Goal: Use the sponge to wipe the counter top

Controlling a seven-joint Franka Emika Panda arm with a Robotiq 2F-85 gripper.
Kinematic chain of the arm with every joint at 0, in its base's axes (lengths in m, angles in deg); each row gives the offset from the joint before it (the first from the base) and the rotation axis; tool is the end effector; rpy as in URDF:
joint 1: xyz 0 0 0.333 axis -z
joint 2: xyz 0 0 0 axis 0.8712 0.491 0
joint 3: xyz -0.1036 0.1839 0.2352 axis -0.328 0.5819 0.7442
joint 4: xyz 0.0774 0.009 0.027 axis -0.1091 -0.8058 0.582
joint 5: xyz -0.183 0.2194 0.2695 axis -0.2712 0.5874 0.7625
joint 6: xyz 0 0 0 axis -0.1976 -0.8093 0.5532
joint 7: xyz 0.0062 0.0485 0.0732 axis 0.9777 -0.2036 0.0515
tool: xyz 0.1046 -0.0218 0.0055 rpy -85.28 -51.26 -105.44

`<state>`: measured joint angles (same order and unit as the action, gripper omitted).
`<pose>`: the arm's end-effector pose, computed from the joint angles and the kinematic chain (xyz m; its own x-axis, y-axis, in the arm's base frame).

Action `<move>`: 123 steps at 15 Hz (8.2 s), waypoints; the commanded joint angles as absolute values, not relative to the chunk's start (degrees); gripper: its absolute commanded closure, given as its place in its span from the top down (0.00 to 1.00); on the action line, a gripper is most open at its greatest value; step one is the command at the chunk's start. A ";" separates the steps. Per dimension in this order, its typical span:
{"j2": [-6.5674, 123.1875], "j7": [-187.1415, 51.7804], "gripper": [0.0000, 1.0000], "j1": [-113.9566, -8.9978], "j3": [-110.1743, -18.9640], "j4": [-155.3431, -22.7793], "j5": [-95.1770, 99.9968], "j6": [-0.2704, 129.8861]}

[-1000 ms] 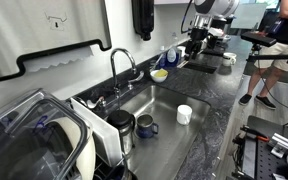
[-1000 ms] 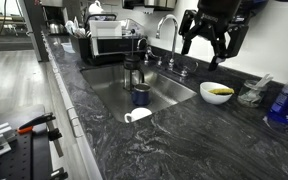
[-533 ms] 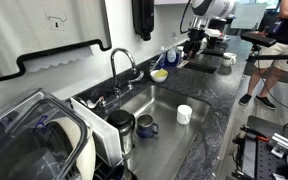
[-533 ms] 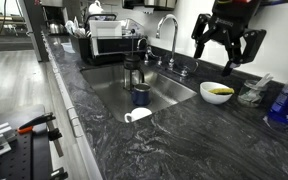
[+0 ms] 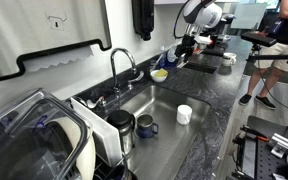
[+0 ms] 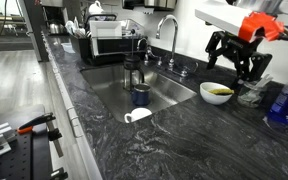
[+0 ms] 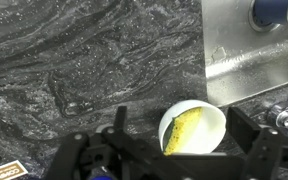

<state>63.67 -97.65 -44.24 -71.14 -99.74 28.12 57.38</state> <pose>0.5887 -0.2742 0.3451 0.9581 -0.2555 0.1291 -0.2233 -0.9492 -0.2216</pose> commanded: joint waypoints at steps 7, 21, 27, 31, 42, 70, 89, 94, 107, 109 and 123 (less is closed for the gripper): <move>72.14 -89.61 1.00 -41.06 -67.04 -92.66 29.02 63.05; 77.96 -81.65 1.00 -39.79 -64.61 -87.46 30.24 62.69; 78.92 -81.13 1.00 -39.52 -63.15 -86.68 31.35 61.83; 79.75 -81.04 0.98 -39.73 -62.78 -86.52 31.04 62.34; 80.06 -81.10 0.15 -40.14 -62.99 -87.07 30.45 64.57; 70.79 -76.68 0.02 -43.79 -63.43 -92.30 23.08 69.25; 54.92 -75.17 0.02 -45.88 -70.57 -94.45 7.31 31.12; 54.01 -79.90 0.02 -46.78 -70.01 -97.93 5.21 33.19; 54.85 -83.44 0.02 -45.04 -72.02 -107.02 6.81 51.12; 55.09 -84.24 0.02 -44.69 -71.84 -107.89 8.23 51.46; 61.78 -95.18 0.02 -42.77 -70.77 -109.44 17.62 53.64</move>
<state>60.15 -92.88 -44.61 -71.94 -109.45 16.36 53.34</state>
